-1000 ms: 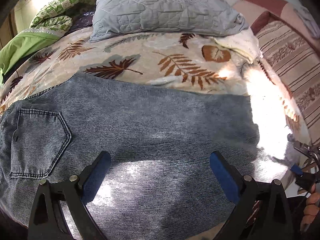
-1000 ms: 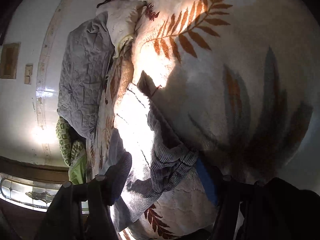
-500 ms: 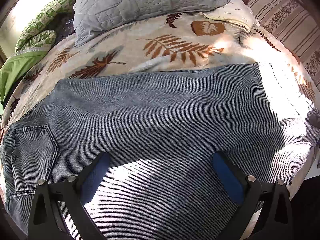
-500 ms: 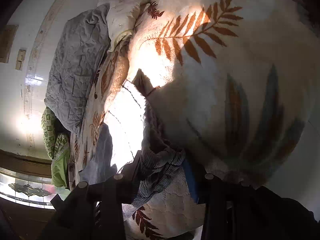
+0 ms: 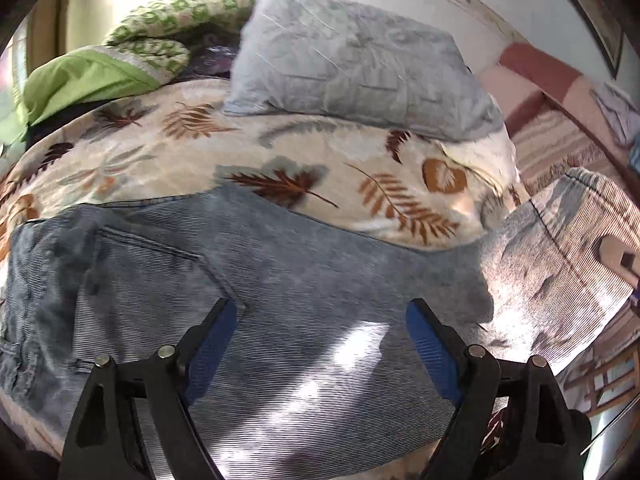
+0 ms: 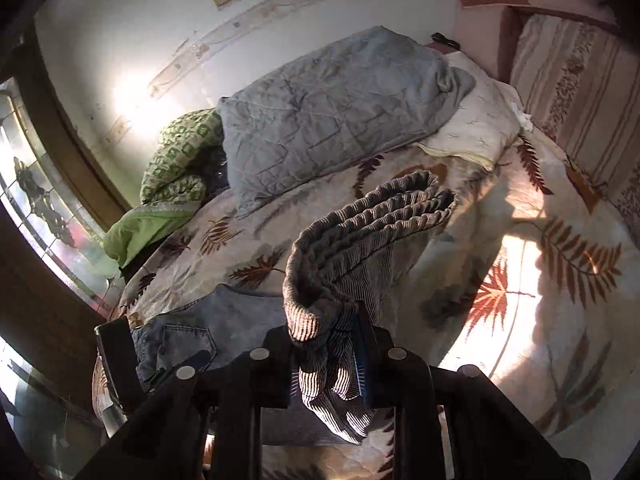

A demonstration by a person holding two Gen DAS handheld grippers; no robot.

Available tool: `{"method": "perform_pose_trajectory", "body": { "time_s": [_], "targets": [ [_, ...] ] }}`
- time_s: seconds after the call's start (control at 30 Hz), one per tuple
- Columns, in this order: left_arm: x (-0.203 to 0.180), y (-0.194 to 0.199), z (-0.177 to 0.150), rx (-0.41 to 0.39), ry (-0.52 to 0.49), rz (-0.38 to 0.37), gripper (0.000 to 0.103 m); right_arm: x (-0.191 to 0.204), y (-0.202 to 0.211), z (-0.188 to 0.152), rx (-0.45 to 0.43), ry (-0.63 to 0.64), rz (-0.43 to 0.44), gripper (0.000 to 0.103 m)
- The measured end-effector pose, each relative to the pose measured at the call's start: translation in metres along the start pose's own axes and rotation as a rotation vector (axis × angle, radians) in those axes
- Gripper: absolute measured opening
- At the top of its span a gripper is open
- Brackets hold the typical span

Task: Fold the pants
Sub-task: 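Fold the held jeans edge over the back pocket with the right tool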

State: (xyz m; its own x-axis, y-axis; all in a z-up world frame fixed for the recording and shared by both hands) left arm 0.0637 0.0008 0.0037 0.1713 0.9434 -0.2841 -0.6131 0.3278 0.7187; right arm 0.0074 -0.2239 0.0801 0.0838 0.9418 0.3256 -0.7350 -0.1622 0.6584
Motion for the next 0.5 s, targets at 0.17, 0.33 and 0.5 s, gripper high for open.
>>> {"method": "perform_pose_trajectory", "body": {
  "time_s": [0.17, 0.33, 0.5],
  "targets": [
    [0.083, 0.05, 0.0, -0.07, 0.177, 0.083, 0.087, 0.09, -0.039, -0.043, 0.079, 0.178, 0.099, 0.024],
    [0.118, 0.053, -0.01, -0.032, 0.24, 0.117, 0.087, 0.107, -0.127, -0.12, 0.323, 0.205, 0.135, 0.066],
    [0.087, 0.05, -0.006, -0.023, 0.194, 0.06, 0.087, 0.079, -0.098, -0.117, 0.277, 0.084, 0.258, 0.067]
  ]
}}
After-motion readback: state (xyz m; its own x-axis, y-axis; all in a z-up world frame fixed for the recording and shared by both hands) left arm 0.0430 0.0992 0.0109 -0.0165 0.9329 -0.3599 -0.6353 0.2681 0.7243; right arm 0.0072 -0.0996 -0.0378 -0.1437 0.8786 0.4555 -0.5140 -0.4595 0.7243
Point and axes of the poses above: each gripper's, at about its wrist camera, not at the fingertips, and y roughly against the way its jaws point, x to its left, z to its top, the point moved 3 cm from there along -y, roughly the way its jaws point, and after that the axes turned 4 degrees about -z, right-handed, at the moved point
